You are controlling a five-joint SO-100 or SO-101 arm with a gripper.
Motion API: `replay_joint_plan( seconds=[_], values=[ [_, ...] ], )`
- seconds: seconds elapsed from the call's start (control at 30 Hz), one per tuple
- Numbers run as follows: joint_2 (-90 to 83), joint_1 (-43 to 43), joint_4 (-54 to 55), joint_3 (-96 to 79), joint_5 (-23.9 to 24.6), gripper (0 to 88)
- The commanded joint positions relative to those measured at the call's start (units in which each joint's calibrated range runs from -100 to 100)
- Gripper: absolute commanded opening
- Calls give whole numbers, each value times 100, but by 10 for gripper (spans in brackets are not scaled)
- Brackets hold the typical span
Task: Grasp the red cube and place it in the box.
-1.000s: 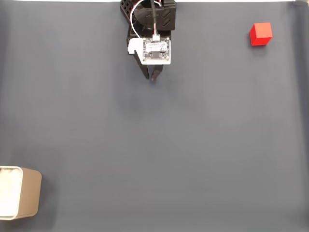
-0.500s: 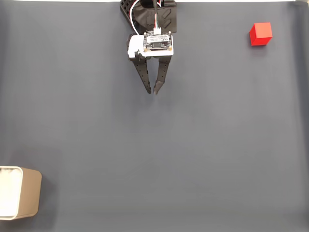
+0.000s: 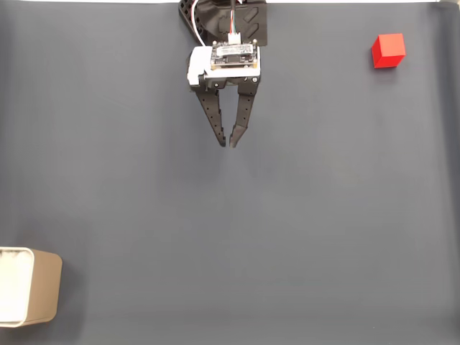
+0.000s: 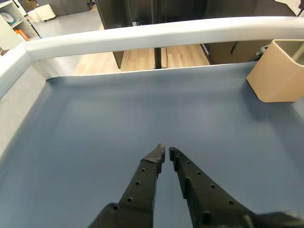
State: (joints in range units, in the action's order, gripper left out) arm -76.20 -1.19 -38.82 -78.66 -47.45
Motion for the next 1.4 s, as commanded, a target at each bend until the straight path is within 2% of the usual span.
replay_joint_plan(
  seconds=[0.0,0.37,0.8,1.03,1.37],
  values=[
    [393,-2,120,841,34,2],
    [1442,-23,-85,2319,0,2],
    [2776,-442,-1208,4162,-103,1],
    [3132,-890,-1806,4800,-254,0],
    [3106,-1927,-2060,4965,-410,2]
  ],
)
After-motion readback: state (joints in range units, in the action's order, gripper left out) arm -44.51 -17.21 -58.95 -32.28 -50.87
